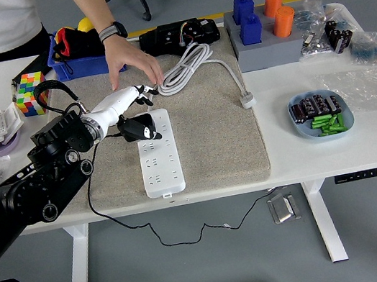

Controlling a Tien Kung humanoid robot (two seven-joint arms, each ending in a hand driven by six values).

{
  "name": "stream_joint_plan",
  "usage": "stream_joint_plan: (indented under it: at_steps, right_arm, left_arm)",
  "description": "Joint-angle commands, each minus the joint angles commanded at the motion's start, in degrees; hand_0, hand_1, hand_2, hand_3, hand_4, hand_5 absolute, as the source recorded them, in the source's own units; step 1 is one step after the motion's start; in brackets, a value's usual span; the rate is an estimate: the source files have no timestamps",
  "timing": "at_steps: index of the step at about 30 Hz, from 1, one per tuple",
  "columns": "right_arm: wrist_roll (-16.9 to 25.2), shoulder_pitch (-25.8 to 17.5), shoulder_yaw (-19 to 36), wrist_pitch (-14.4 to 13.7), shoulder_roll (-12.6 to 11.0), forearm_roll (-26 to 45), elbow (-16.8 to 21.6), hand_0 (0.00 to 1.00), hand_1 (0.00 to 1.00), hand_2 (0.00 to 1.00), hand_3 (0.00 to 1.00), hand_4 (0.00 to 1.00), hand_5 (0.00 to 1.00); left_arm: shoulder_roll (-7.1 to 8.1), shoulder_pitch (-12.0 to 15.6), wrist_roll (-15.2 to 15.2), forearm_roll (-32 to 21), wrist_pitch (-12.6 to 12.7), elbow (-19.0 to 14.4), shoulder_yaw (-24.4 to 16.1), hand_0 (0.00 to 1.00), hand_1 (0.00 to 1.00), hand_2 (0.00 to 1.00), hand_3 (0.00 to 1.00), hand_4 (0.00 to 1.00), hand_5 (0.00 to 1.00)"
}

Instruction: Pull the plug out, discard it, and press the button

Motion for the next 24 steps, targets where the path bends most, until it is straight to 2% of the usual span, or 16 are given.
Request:
stream_joint_plan:
  at_steps: [6, 15, 16, 22, 23, 24]
  right_arm:
    - [-0.01, -0.12, 0.22, 0.0, 0.09, -0.1, -0.04, 0.767, 0.729, 0.724, 0.713, 0.883, 0.658]
    - [0.01, 0.07, 0.47, 0.01, 0.12, -0.05, 0.01, 0.767, 0.729, 0.724, 0.713, 0.883, 0.658]
    - [0.01, 0.07, 0.5, 0.02, 0.12, -0.07, 0.01, 0.767, 0.729, 0.724, 0.713, 0.883, 0.658]
    - [0.02, 0.03, 0.67, 0.0, 0.14, -0.14, -0.05, 0.767, 0.729, 0.724, 0.713, 0.883, 0.658]
    - [0.02, 0.04, 0.67, 0.0, 0.15, -0.14, -0.05, 0.767, 0.729, 0.724, 0.713, 0.874, 0.66]
    - [0.02, 0.04, 0.65, 0.01, 0.16, -0.11, -0.02, 0.767, 0.729, 0.724, 0.713, 0.874, 0.66]
  left_arm:
    - [-0.47, -0.79, -0.19, 1.05, 0.63, 2.58, 0.4, 0.742, 0.645, 0.628, 0.768, 0.886, 0.002]
    - [-0.99, -1.86, -0.23, 0.6, 1.18, 4.75, 1.85, 0.74, 0.619, 0.609, 0.757, 0.879, 0.002]
    - [-1.03, -1.95, -0.18, 0.5, 1.15, 4.89, 2.04, 0.702, 0.57, 0.536, 0.695, 0.857, 0.002]
    - [-1.22, -2.55, 0.58, 0.17, 0.56, 5.52, 3.1, 0.702, 0.57, 0.536, 0.695, 0.857, 0.002]
    - [-1.24, -2.61, 0.66, 0.11, 0.51, 5.59, 3.16, 0.667, 0.53, 0.505, 0.605, 0.813, 0.002]
    - [-1.27, -2.67, 0.71, 0.09, 0.52, 5.65, 3.19, 0.667, 0.53, 0.505, 0.605, 0.813, 0.002]
